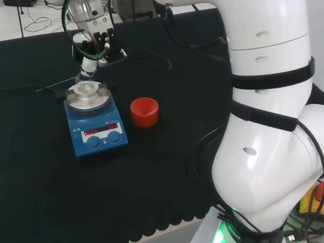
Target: Place the round-bottom flask on the heater.
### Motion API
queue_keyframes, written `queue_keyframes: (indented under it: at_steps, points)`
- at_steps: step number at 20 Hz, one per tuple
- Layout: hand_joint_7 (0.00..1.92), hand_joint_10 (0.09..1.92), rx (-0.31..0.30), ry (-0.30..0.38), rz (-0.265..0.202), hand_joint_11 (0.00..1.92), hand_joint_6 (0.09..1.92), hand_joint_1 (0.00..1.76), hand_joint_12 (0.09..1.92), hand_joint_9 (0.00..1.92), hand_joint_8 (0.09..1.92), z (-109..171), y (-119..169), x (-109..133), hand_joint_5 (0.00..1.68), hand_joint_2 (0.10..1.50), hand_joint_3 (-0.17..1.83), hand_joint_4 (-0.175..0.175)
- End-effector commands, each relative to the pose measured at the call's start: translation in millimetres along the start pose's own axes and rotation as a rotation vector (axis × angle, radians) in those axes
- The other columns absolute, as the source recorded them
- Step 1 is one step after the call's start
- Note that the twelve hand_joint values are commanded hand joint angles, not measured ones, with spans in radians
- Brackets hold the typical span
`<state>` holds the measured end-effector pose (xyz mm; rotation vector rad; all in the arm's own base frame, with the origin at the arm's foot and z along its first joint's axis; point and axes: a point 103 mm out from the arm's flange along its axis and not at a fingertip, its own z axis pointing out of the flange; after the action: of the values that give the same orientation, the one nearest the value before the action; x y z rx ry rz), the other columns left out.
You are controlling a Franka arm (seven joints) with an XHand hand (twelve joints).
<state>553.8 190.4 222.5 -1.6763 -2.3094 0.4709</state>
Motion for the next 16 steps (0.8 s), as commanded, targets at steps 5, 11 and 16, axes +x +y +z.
queue_keyframes:
  at_steps: [5,11,16]
  points:
    - [0.42,0.64,0.030,-0.023,0.009,0.27,0.98,1.09,1.37,0.65,0.72,3.3,4.8,12.3,1.14,0.64,0.81,0.175]
    - [0.37,0.66,0.048,0.003,0.025,0.22,0.90,1.02,1.39,0.60,0.73,3.0,4.6,10.6,1.06,0.74,0.57,0.104]
    - [0.30,0.69,0.087,-0.011,0.029,0.15,0.85,0.93,1.41,0.53,0.74,2.8,3.6,11.4,0.83,0.63,0.61,-0.022]
